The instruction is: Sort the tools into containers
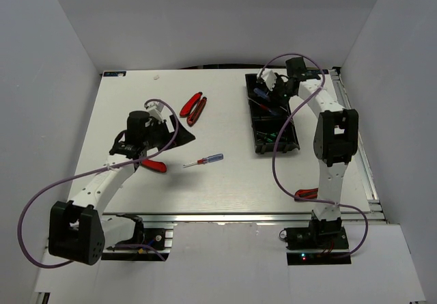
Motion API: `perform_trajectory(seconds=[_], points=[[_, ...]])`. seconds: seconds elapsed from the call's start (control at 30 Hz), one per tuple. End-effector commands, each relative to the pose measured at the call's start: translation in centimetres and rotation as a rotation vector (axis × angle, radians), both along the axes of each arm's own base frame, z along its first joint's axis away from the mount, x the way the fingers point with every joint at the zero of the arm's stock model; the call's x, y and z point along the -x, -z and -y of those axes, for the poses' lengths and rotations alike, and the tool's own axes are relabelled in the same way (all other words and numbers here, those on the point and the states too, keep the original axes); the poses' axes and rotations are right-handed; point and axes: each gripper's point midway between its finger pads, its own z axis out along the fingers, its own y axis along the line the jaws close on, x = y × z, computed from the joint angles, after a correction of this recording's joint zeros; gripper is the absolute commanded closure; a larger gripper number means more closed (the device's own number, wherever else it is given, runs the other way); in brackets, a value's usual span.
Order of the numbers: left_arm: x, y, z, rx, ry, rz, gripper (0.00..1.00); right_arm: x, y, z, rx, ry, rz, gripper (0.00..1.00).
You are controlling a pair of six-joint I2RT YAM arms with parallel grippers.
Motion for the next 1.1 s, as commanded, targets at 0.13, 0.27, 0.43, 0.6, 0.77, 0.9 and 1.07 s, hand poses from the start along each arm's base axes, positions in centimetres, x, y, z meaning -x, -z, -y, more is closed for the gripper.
perform_trajectory(seconds=[0.13, 0.27, 0.43, 0.6, 0.77, 0.9, 1.07], points=[[-0.6, -0.6, 0.4, -0.055, 0.066, 0.037, 0.02, 0.5, -0.3, -0.4, -0.014, -0.026, 0.012, 0.64], [-0.7, -0.1, 1.2, -0.114, 0.115, 0.032, 0.02, 0.5, -1.5, -0.3, -0.020, -0.025, 0.030, 0.51], [-0.5, 1.5, 2.0, -0.181, 0.169, 0.002, 0.03, 0.9, -5.3, -0.7, -0.086, -0.051, 0.070, 0.38], [-0.1, 2.5, 2.4, -0.193, 0.183, -0.024, 0.03, 4.7, -8.4, -3.5, -0.218, -0.242, 0.036, 0.30], [0.2, 3.0, 2.6, -0.190, 0.182, -0.043, 0.03, 6.4, -9.0, -4.9, -0.251, -0.286, 0.026, 0.28], [0.2, 2.7, 2.4, -0.192, 0.171, -0.037, 0.03, 7.1, -9.9, -5.6, -0.271, -0.342, 0.024, 0.29], [0.1, 1.5, 1.7, -0.187, 0.100, -0.014, 0.03, 13.6, -9.0, -9.8, -0.269, -0.618, -0.028, 0.28]])
